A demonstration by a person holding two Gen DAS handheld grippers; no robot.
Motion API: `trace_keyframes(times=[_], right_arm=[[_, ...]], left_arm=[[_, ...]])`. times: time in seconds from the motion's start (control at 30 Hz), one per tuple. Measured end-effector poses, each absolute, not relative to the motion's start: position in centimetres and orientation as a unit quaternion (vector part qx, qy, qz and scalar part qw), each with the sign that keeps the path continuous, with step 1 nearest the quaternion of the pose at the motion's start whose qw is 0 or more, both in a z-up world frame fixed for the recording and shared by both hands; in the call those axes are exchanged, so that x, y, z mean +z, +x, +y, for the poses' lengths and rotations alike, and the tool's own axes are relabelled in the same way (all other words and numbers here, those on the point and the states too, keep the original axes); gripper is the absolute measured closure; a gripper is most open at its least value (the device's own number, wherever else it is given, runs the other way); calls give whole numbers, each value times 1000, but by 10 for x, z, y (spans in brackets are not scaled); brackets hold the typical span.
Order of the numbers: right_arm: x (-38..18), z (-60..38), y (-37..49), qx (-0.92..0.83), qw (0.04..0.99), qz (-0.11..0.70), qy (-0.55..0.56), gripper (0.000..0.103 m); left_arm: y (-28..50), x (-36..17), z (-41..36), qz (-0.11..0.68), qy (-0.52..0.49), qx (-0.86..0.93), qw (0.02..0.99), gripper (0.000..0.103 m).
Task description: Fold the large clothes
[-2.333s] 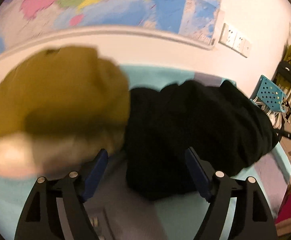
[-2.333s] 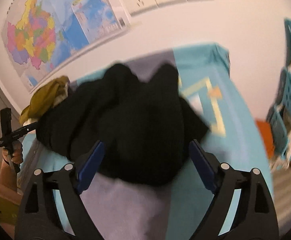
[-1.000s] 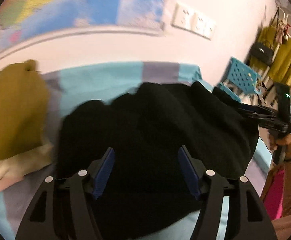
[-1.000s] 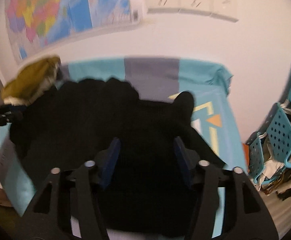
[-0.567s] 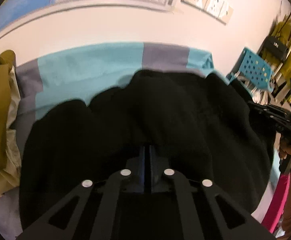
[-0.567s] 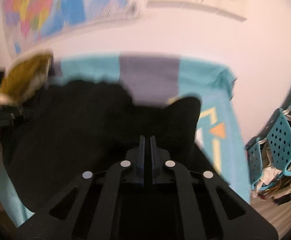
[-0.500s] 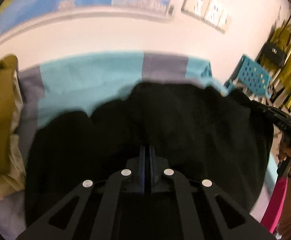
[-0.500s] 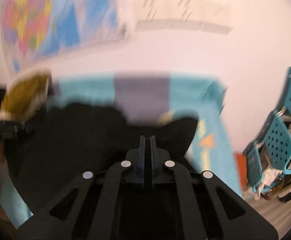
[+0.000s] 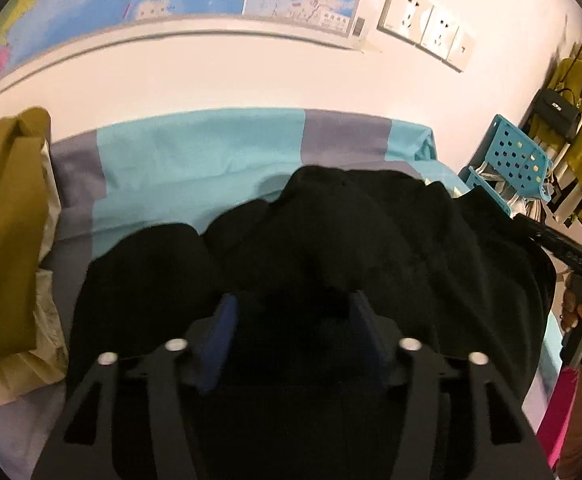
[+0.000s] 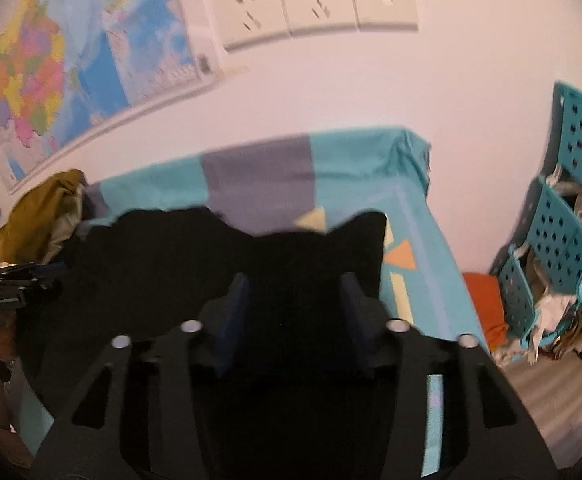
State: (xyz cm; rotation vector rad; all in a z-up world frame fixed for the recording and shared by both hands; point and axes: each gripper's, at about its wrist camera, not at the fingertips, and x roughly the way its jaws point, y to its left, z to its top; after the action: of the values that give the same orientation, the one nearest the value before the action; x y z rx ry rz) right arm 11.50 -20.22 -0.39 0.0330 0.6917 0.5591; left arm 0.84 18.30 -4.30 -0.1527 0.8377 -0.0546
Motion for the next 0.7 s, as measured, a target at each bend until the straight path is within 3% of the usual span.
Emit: trace_keyframes(times=[0.23,0.57,0.63,0.7], right_arm=[[13,-151,84,374,873,313,-18,46],[-18,-91,79,421,833,354,-53,42],[-27,-86,84,406,836,362,-68,46],[-37,-82,93,382,842,372,-80,58]], left_arm=[[12,-46,178,410,-54,-3,911,39],[3,-46,168,400,-23,15,916,36],[4,-47,167,400,-18,15,916,36],[5,-49,167,401,-17,16,916,35]])
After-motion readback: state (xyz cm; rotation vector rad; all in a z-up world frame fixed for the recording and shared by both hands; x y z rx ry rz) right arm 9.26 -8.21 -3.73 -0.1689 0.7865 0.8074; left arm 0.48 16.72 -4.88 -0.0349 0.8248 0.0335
